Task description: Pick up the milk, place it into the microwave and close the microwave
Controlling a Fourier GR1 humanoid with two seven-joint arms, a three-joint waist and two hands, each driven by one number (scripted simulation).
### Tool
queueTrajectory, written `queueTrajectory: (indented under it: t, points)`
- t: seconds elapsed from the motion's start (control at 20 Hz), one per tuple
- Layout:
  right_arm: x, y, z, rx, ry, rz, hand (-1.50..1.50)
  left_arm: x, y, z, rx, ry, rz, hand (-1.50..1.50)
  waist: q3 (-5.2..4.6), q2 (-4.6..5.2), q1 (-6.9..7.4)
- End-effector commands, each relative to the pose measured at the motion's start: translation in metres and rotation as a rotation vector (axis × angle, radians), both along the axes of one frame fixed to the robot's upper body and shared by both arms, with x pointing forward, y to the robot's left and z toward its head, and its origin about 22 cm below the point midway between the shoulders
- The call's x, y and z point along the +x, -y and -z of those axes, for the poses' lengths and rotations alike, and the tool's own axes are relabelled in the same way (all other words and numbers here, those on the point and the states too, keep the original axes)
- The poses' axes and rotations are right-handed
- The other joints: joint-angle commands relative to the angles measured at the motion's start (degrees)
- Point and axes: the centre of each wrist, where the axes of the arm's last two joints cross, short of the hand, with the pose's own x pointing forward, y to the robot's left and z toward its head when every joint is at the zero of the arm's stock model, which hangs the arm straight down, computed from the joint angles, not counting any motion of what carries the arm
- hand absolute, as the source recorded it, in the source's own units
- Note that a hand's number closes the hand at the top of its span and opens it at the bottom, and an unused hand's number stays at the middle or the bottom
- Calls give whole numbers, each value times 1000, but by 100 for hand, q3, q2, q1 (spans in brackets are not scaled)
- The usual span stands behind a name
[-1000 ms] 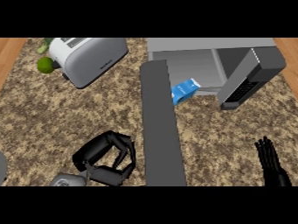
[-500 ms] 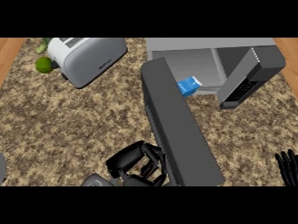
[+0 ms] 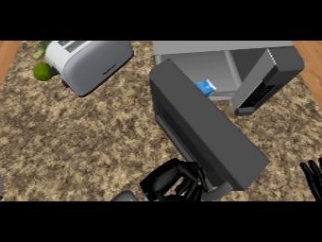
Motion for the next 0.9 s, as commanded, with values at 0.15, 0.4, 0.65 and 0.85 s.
queueTrajectory:
  t: [0.15, 0.4, 0.65, 0.85]
  points:
    - [12, -16, -44, 10, 96, -174, -150, -9, 36, -11, -1, 48, -24, 150, -10, 47, -222]
    - [5, -22, -55, 1, 55, -241, -150, 0, 44, -21, -11, 87, -123, 150, -11, 68, -432]
    - [10, -30, -73, 11, 78, -261, -150, 21, 48, -40, -75, 87, -243, 150, -23, 122, -544]
    - [7, -32, -77, 17, 69, -251, -150, 43, 50, -49, -90, 124, -311, 150, -8, 160, -609]
